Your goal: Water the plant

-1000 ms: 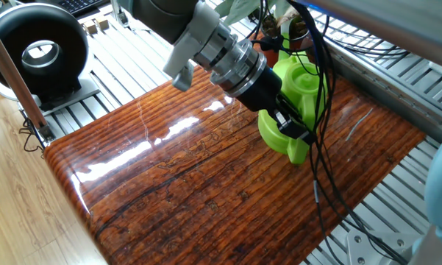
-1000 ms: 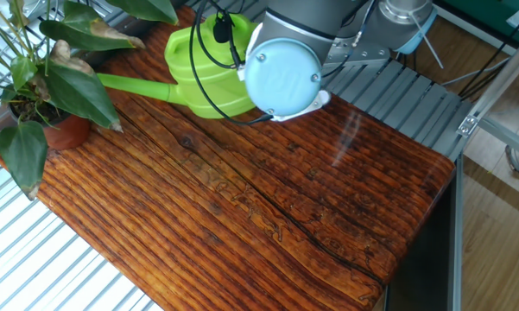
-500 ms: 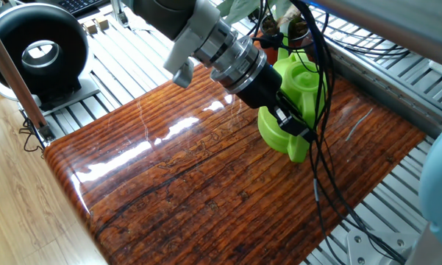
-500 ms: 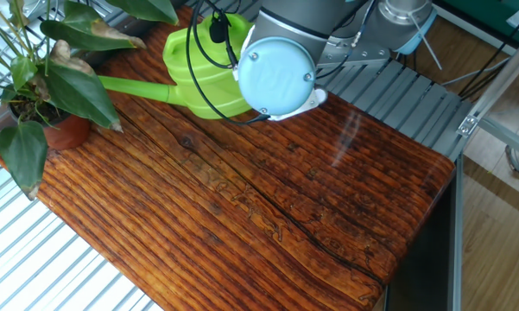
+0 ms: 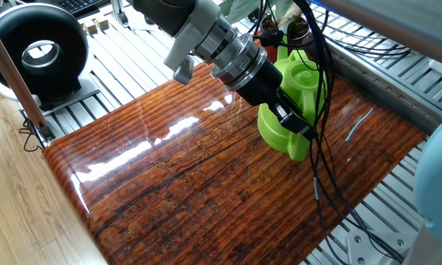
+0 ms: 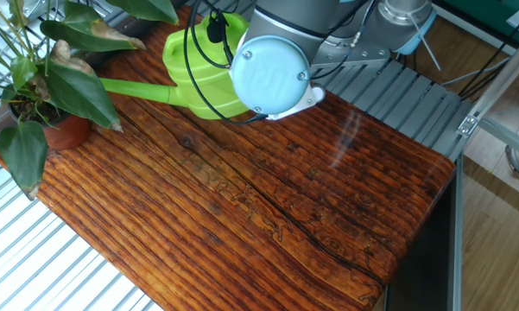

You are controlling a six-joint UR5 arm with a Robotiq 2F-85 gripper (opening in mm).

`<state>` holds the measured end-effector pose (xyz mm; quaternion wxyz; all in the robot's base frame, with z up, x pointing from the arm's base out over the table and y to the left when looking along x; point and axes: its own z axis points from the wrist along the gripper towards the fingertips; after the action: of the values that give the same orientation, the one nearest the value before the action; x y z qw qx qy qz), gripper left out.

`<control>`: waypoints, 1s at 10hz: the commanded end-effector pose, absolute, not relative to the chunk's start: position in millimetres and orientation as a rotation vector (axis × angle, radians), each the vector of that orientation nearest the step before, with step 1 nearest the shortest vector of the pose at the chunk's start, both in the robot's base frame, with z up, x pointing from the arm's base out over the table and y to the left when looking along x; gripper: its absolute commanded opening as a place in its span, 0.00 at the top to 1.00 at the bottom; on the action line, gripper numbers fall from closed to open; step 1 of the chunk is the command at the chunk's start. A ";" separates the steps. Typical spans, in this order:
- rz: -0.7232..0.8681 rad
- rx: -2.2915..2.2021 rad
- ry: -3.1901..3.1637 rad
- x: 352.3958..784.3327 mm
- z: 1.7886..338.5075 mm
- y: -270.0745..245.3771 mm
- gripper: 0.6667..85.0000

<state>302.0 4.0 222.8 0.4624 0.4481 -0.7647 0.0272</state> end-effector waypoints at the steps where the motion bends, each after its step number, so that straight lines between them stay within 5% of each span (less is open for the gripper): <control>1: 0.049 1.109 -1.879 303.0 224.9 3.8 0.99; 10: 0.047 1.100 -1.876 302.4 228.0 2.1 0.99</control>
<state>303.1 -0.3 227.5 0.4657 0.4465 -0.7636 0.0264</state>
